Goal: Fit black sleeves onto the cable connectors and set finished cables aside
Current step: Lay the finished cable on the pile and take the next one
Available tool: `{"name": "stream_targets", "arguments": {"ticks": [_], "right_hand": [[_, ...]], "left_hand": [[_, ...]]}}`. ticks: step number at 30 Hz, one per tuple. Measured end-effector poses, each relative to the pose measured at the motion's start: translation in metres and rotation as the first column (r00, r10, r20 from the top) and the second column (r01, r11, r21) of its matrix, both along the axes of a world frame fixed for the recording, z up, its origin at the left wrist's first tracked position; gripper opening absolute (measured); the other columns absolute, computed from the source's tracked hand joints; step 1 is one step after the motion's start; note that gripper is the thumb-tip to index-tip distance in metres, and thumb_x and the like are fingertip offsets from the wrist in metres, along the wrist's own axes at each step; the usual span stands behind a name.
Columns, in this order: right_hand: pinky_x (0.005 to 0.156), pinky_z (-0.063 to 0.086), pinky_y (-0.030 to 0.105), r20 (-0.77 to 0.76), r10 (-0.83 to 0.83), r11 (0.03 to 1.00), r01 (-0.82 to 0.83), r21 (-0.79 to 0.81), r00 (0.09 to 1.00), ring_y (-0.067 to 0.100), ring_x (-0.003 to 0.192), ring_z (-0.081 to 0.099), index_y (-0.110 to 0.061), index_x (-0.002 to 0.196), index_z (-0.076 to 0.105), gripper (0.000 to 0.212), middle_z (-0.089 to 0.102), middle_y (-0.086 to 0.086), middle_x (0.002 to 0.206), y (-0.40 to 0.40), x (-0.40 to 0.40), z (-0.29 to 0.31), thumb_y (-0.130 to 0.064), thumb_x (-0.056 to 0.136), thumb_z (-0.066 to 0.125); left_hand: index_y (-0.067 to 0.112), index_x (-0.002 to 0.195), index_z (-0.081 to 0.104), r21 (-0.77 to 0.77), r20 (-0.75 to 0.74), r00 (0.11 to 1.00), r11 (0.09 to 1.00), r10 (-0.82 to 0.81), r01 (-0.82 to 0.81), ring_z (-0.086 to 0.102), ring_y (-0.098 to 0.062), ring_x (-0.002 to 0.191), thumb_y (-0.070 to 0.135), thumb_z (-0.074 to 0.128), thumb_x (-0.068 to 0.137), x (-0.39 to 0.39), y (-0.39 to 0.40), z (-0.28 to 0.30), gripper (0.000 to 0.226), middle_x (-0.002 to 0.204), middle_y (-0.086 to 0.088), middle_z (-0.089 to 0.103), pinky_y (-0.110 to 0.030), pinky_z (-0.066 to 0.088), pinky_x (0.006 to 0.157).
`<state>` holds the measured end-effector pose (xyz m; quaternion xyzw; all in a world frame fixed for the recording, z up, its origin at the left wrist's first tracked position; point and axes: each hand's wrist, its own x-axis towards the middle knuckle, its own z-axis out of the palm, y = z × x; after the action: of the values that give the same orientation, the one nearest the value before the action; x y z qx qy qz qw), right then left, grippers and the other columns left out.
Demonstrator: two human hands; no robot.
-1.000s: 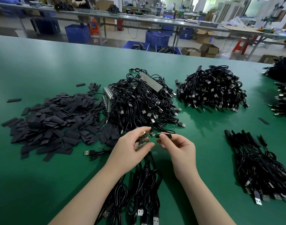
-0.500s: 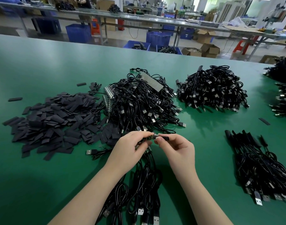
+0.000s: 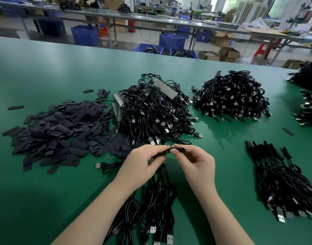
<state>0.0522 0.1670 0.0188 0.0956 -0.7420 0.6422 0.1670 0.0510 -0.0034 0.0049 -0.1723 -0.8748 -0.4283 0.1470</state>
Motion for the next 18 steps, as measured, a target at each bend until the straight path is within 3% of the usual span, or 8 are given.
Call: {"name": "stream_targets", "arguments": {"ticks": [4,10,18], "right_hand": [[0.073,0.052,0.013,0.005,0.018,1.000,-0.018,0.003,1.000,0.000,0.076,0.070,-0.027,0.082,0.075,0.029,0.075,-0.017,0.081,0.0025,-0.0004,0.0016,0.001,0.078,0.078],[0.071,0.052,0.012,0.149,0.098,0.993,-0.085,-0.086,0.984,0.005,0.077,0.072,-0.026,0.083,0.077,0.024,0.077,-0.007,0.080,0.0059,-0.0031,0.0047,-0.002,0.081,0.077],[0.070,0.054,0.016,0.200,0.141,0.986,-0.118,-0.121,0.970,0.009,0.076,0.073,-0.021,0.085,0.078,0.019,0.077,-0.001,0.081,0.0079,-0.0036,0.0048,-0.003,0.082,0.076]], "left_hand": [[0.032,0.122,0.067,0.018,0.002,1.000,1.000,-0.011,0.011,0.056,0.011,0.109,0.017,0.069,0.089,0.0004,0.0000,-0.0008,0.036,0.109,0.035,0.059,-0.006,0.040,0.093],[0.037,0.120,0.068,0.099,0.043,0.999,0.995,0.007,-0.011,0.059,0.007,0.106,0.018,0.068,0.090,0.0002,0.0003,-0.0014,0.036,0.110,0.024,0.067,-0.012,0.045,0.091],[0.037,0.119,0.068,0.062,0.061,0.998,0.998,0.000,-0.004,0.059,0.008,0.107,0.020,0.068,0.090,-0.0004,0.0007,-0.0012,0.033,0.111,0.024,0.067,-0.013,0.046,0.091]]}}
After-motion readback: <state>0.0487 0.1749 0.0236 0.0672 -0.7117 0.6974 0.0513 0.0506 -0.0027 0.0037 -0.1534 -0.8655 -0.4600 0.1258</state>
